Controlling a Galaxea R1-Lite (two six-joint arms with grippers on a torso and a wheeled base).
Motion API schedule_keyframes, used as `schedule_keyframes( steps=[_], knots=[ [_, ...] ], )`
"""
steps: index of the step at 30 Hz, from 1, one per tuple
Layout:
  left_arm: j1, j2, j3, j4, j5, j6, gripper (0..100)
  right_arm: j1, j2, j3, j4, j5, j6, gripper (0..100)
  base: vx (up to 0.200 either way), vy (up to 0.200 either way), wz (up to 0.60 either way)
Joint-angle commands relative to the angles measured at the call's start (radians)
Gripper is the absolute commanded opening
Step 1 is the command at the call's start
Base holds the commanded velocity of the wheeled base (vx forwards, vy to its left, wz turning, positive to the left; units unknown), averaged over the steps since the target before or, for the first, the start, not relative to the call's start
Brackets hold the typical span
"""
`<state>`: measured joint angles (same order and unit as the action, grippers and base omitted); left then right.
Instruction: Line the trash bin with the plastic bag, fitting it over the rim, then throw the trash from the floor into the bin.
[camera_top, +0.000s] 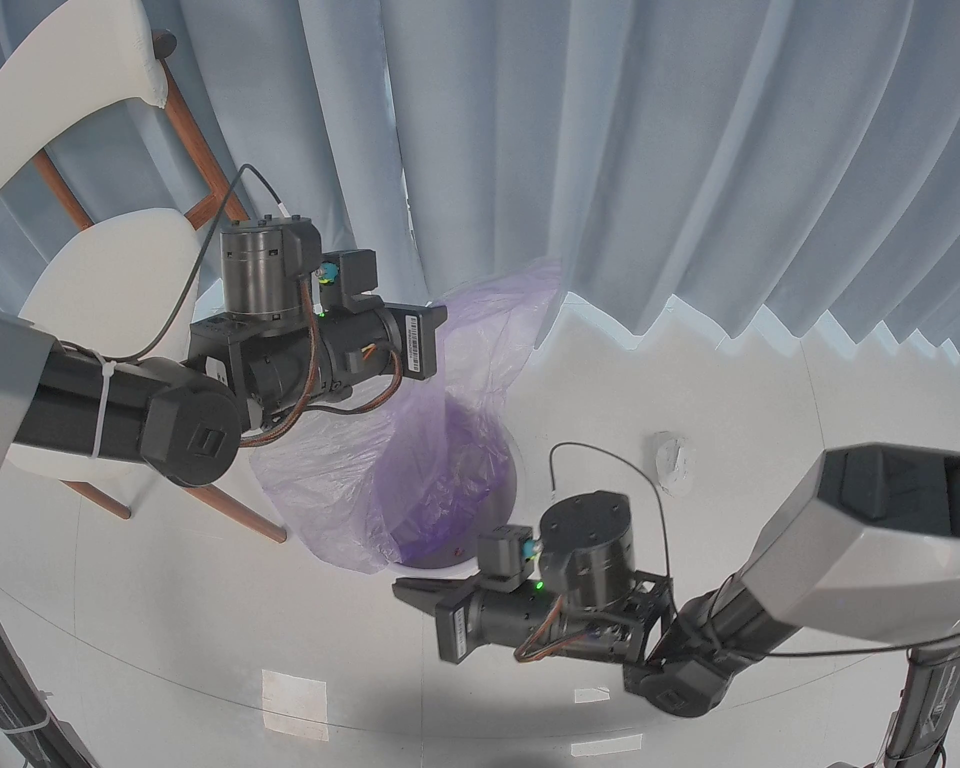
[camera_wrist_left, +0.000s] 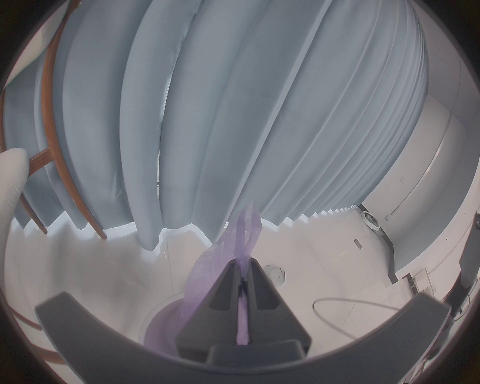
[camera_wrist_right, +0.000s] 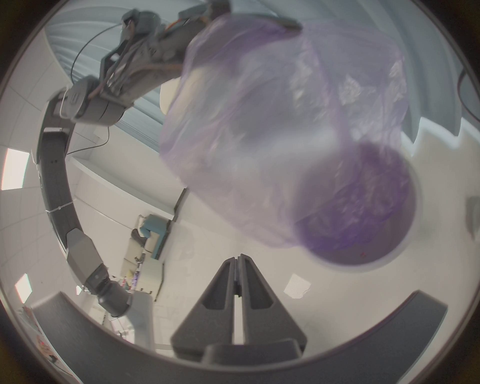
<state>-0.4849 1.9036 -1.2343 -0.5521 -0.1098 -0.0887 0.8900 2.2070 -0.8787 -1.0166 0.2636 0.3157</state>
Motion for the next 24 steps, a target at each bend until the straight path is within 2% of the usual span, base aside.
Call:
schedule_keyframes(
  steps=[1, 3, 5, 10, 13, 15, 16, 24],
  knots=[
    [0.002, 0.032, -0.014, 0.0, -0.001, 0.0, 0, 0.11, 0.103, -0.057, -0.014, -0.018, 0.063, 0, 0.0, 0.0, 0.0],
    [-0.001, 0.048, -0.027, 0.0, -0.001, 0.0, 0, 0.142, 0.137, -0.1, -0.017, -0.066, 0.091, 0, 0.0, 0.0, 0.0],
    [-0.003, 0.057, -0.039, 0.0, -0.001, 0.0, 0, 0.155, 0.166, -0.149, -0.019, -0.083, 0.12, 0, 0.0, 0.0, 0.0],
    [-0.004, 0.063, -0.047, 0.0, 0.001, 0.0, 0, 0.142, 0.246, -0.31, -0.011, -0.138, 0.164, 0, 0.0, 0.0, 0.0],
    [0.0, 0.055, -0.044, 0.004, 0.001, 0.0, 0, 0.095, 0.292, -0.414, -0.004, -0.165, 0.174, 0, 0.0, 0.0, 0.0],
    [0.0, 0.055, -0.044, 0.004, 0.001, 0.0, 0, 0.093, 0.293, -0.417, -0.004, -0.167, 0.174, 0, 0.0, 0.0, 0.0],
    [0.005, 0.045, -0.042, 0.006, 0.001, 0.0, 0, 0.05, 0.303, -0.464, 0.0, -0.178, 0.171, 0, 0.0, 0.0, 0.0],
    [0.017, -0.026, 0.015, 0.014, 0.001, 0.007, 0, -0.108, 0.292, -0.488, 0.001, -0.187, 0.114, 0, 0.0, 0.0, 0.0]
  ],
)
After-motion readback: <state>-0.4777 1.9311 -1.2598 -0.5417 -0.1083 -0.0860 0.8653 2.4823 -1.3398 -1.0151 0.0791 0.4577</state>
